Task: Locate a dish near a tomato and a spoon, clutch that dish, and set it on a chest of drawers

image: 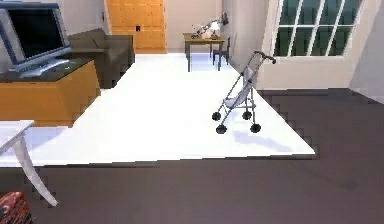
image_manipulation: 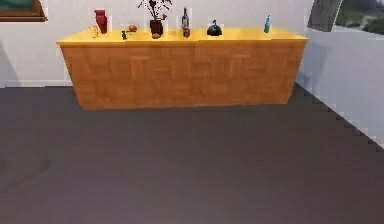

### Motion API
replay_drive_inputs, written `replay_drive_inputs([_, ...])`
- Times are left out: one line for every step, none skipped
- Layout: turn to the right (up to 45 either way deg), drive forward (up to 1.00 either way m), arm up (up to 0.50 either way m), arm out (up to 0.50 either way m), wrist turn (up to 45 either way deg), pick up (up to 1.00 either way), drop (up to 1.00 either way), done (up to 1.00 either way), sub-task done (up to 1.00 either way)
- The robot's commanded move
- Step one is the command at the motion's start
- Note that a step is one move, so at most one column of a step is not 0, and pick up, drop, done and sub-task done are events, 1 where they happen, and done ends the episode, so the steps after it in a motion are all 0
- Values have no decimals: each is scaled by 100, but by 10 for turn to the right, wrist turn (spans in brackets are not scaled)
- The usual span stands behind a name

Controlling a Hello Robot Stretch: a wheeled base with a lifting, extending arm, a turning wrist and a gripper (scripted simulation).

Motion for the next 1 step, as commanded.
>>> replay_drive_inputs([-30, 0, 0, 0, 0, 0, 0, 0, 0])
